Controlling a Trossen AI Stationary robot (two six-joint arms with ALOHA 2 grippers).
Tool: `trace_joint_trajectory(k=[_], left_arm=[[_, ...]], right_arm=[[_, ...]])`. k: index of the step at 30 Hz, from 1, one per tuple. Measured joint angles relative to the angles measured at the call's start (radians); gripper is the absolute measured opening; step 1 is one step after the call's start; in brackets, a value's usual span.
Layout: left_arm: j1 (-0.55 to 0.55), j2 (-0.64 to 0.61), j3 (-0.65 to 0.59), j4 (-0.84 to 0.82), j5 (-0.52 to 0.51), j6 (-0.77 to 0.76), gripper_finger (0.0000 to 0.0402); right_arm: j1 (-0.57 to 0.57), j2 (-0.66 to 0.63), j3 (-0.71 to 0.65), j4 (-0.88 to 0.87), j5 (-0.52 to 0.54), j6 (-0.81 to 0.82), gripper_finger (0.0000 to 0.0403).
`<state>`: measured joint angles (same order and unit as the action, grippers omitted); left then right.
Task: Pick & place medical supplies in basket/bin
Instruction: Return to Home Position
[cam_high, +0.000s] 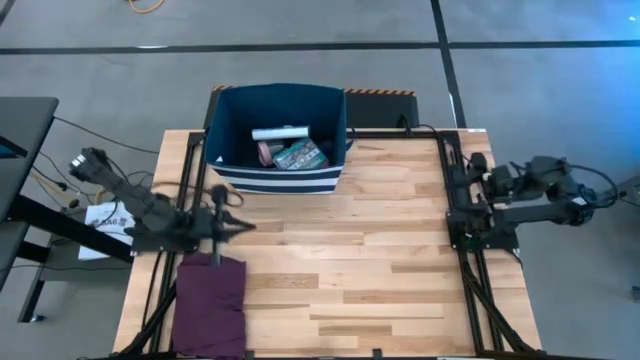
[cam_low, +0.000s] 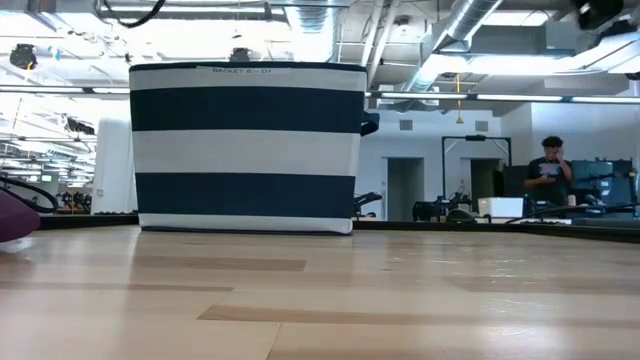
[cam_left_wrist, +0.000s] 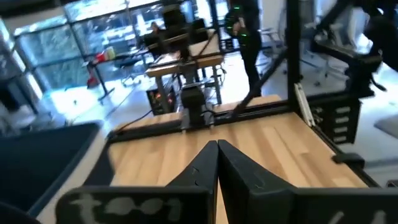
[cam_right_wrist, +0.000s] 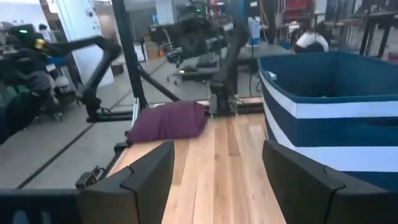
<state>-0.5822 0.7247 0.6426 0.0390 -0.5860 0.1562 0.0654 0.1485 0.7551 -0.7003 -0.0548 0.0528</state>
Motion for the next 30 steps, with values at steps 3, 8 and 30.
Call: trace_joint_trajectory(k=[3,8,30], left_arm=[[0.046,-0.134,-0.003,-0.099,0.048,-0.074,0.0],[0.078,-0.321,-0.104,-0.046,0.138,-0.068,0.0],[0.227,-0.441,-0.467,0.418,0.37,0.153,0.0]], right_arm=[[0.0,-0.063,-0.002,-0.012,0.0,0.0,0.024],[0.0,-0.145,-0.001,-0.01,0.0,-0.006,0.024],[0.002,-0.071,-0.146,0.512,-0.117,0.037,0.024]])
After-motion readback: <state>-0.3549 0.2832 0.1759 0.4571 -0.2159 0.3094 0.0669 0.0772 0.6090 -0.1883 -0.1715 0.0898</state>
